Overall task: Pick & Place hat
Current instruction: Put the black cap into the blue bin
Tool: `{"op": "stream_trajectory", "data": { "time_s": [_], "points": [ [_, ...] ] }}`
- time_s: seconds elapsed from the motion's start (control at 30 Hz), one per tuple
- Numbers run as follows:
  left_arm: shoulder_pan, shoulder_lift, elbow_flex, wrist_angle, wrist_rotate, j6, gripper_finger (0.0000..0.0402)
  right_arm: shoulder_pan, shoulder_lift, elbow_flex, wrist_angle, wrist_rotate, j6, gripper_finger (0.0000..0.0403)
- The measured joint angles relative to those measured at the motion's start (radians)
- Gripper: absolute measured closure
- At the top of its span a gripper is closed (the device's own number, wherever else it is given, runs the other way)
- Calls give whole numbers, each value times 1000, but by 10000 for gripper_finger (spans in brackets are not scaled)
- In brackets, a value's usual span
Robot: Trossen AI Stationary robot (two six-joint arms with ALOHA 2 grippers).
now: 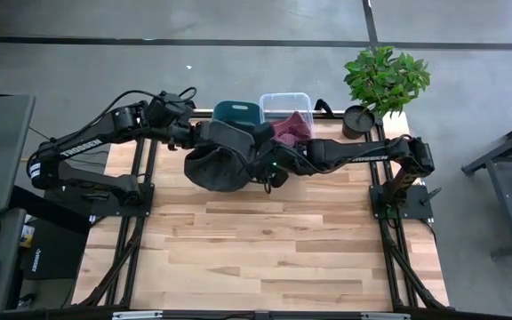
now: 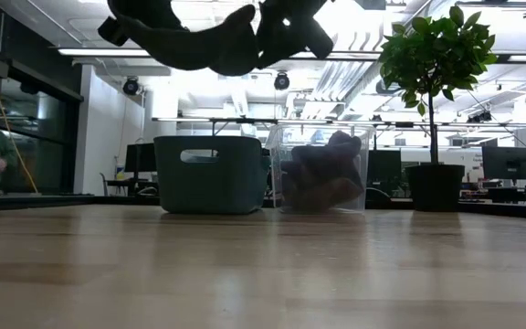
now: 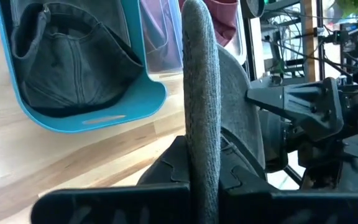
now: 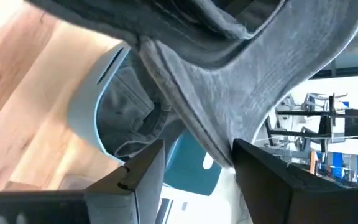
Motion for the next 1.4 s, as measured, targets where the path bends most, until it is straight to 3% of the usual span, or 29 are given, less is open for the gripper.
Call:
{"op": "stream_trajectory", "data": {
  "time_s": [0.13, 0.3, 0.53, 0.73, 1.0, 1.13, 1.4],
  "points": [
    [0, -1, 0, -2, -22, 2, 401, -1, -13, 0, 22, 17, 13, 221],
    [0, -3, 0, -2, -92, 2, 401, -9, -37, 0, -11, 168, 65, 222],
    [0, -2, 0, 25, -186, 20, 401, -49, -77, 0, -148, 219, 418, 227],
    [16, 51, 2, 74, -241, 45, 401, -54, -83, -2, -255, 194, 635, 277],
    [174, 87, 2, 82, -97, 137, 401, -54, -83, -2, -365, 89, 796, 395],
    [245, 86, 1, 78, -36, 175, 401, -63, -94, -12, -458, 73, 914, 397],
    [406, 81, -76, 118, 144, 289, 401, -66, -251, -200, -379, 52, 1036, 402]
  ]
}}
